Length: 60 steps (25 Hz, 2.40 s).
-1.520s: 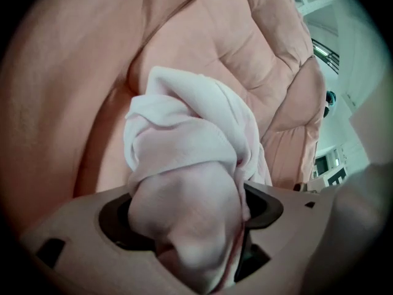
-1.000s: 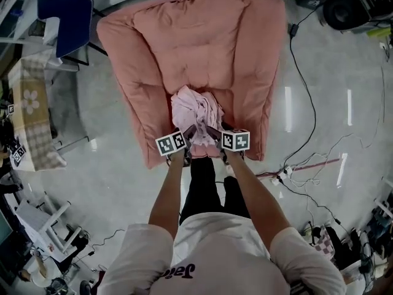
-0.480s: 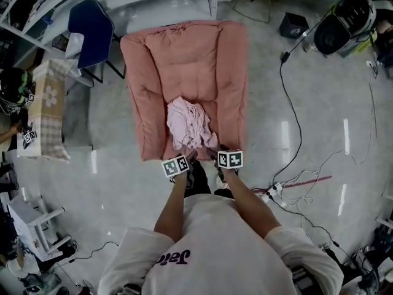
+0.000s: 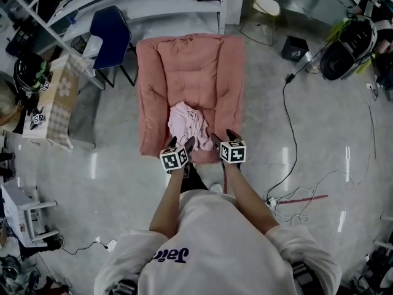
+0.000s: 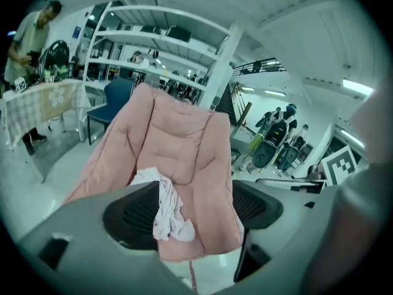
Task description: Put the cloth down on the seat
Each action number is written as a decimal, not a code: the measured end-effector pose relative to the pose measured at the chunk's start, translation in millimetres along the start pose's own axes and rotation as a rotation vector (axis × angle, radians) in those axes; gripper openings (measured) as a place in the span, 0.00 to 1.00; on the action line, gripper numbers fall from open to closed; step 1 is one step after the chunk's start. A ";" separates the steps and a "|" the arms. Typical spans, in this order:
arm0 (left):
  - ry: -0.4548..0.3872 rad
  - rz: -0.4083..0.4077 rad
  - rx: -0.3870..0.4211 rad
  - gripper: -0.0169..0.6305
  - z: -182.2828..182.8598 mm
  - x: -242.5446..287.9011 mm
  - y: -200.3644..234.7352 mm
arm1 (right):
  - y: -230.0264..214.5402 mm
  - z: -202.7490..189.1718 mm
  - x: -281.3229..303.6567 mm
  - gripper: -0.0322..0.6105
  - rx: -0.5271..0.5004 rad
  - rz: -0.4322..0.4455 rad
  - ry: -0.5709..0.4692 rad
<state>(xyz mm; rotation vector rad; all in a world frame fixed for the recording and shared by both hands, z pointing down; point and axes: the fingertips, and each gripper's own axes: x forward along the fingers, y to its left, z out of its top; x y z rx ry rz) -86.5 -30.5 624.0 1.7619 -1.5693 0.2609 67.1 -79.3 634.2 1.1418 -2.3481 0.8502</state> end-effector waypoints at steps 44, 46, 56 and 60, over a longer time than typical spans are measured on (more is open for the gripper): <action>-0.680 0.147 0.375 0.05 226.0 -214.6 -122.2 | 119.7 252.6 -216.6 0.08 -0.379 -0.143 -0.649; -0.676 0.139 0.383 0.05 224.3 -213.7 -126.3 | 120.2 251.8 -220.0 0.08 -0.377 -0.139 -0.654; -0.660 0.100 0.411 0.05 217.1 -204.4 -142.1 | 114.9 245.6 -227.2 0.08 -0.383 -0.143 -0.662; -0.640 0.097 0.402 0.05 211.1 -195.8 -143.1 | 110.8 240.8 -225.6 0.08 -0.393 -0.136 -0.647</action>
